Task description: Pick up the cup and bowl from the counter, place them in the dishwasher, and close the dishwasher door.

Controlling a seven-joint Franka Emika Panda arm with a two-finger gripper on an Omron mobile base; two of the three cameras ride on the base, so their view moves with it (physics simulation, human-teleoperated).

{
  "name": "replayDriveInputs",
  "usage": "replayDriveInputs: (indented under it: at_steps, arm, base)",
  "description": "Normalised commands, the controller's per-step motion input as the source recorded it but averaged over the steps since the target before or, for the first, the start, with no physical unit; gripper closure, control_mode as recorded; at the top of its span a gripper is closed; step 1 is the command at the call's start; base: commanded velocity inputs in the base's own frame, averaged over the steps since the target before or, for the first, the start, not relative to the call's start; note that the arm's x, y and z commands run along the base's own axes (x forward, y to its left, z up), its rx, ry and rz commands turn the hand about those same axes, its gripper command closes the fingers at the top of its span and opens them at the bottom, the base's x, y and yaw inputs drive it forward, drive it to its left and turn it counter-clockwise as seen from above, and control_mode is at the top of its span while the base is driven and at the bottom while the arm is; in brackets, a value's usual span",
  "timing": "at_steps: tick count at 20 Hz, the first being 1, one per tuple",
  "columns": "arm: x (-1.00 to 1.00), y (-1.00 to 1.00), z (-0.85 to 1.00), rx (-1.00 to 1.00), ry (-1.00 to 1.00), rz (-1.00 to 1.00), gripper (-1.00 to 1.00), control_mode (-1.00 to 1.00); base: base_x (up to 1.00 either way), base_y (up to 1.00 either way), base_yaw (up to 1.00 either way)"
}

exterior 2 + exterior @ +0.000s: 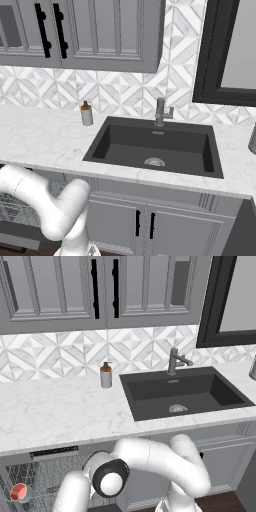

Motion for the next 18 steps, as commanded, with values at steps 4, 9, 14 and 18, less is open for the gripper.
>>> replayDriveInputs:
  at_steps: [4,9,14,18]
  arm:
    - [0.28,0.00,-0.68,0.18,-0.18,0.00,-1.00,-1.00]
    - [0.22,-0.01,-0.62,0.36,-0.05,0.00,-1.00,-1.00]
    - [0.09,0.22,-0.54,0.12,0.11,0.00,-1.00,-1.00]
    - [0.34,0.27,-1.00,0.12,0.08,0.00,-1.00,-1.00]
  base:
    - [0.00,0.00,0.00]
    - [0.00,0.00,0.00]
    - [0.00,0.00,0.00]
    - [0.00,0.00,0.00]
